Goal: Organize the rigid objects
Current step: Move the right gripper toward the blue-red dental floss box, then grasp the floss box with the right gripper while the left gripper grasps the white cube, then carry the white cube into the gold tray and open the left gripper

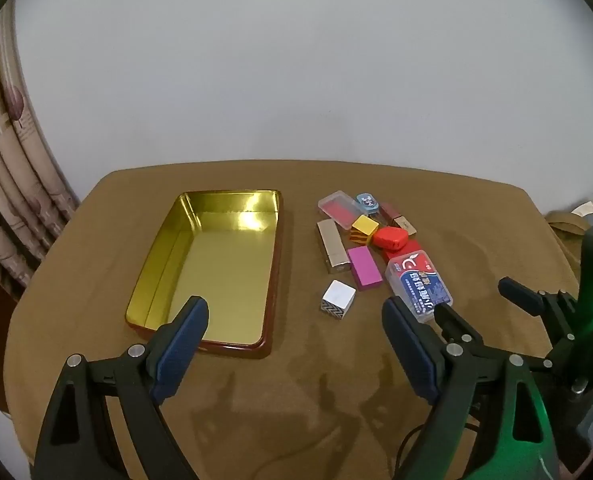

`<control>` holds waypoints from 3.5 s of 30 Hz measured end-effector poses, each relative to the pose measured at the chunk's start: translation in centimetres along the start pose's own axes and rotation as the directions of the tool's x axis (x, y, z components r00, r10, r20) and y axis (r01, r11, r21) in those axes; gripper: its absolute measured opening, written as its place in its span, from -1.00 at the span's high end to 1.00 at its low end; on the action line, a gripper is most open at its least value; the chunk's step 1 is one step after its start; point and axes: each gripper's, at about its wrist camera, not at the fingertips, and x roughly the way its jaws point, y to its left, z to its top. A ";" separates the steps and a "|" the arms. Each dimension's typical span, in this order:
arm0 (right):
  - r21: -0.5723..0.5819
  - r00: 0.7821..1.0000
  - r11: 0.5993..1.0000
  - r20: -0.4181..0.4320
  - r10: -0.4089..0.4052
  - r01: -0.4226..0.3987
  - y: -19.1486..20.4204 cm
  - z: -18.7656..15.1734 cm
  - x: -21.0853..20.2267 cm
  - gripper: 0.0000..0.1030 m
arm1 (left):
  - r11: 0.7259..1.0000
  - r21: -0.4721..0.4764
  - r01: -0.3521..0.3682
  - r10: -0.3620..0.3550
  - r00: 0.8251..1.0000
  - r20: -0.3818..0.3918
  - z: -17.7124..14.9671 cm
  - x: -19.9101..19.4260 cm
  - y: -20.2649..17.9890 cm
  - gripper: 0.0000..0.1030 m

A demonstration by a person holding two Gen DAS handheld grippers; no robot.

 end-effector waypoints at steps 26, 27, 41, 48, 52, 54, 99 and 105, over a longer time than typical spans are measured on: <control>-0.005 1.000 1.000 -0.029 0.001 -0.001 -0.3 -0.6 1.7 -0.57 | 1.000 0.012 -0.001 0.002 0.999 -0.043 -0.3 1.4 0.4 -0.68; -0.007 0.999 1.000 -0.033 -0.001 0.001 -0.3 -0.7 2.0 -0.57 | 1.000 0.011 -0.002 0.003 0.999 -0.046 -0.3 1.6 0.5 -0.68; -0.015 0.993 0.999 -0.115 -0.040 0.039 -1.8 -1.6 8.1 -0.57 | 1.000 0.011 -0.017 0.018 0.994 -0.111 -1.7 4.6 1.3 -0.68; 0.006 0.991 1.000 -0.132 -0.024 0.025 -1.8 -0.9 10.3 -0.57 | 0.999 0.047 -0.013 0.019 0.993 -0.114 -1.8 5.4 0.4 -0.68; -0.007 0.988 0.999 -0.149 -0.032 0.031 -1.4 -0.7 11.8 -0.57 | 0.998 0.062 -0.003 0.011 0.992 -0.125 -2.0 5.9 0.0 -0.68; -0.012 0.988 0.999 -0.151 -0.040 0.039 -1.3 -0.7 12.4 -0.57 | 0.998 0.068 0.004 0.004 0.992 -0.129 -2.0 6.2 -0.3 -0.68; 0.117 0.987 0.982 -0.079 -0.137 0.146 -6.7 -3.3 12.1 -0.21 | 0.972 0.163 0.170 -0.107 0.936 -0.336 -0.3 19.4 -3.3 0.49; 0.115 0.987 0.982 -0.080 -0.139 0.148 -6.6 -3.2 12.3 -0.21 | 0.972 0.169 0.161 -0.105 0.949 -0.298 0.6 17.6 -3.0 0.49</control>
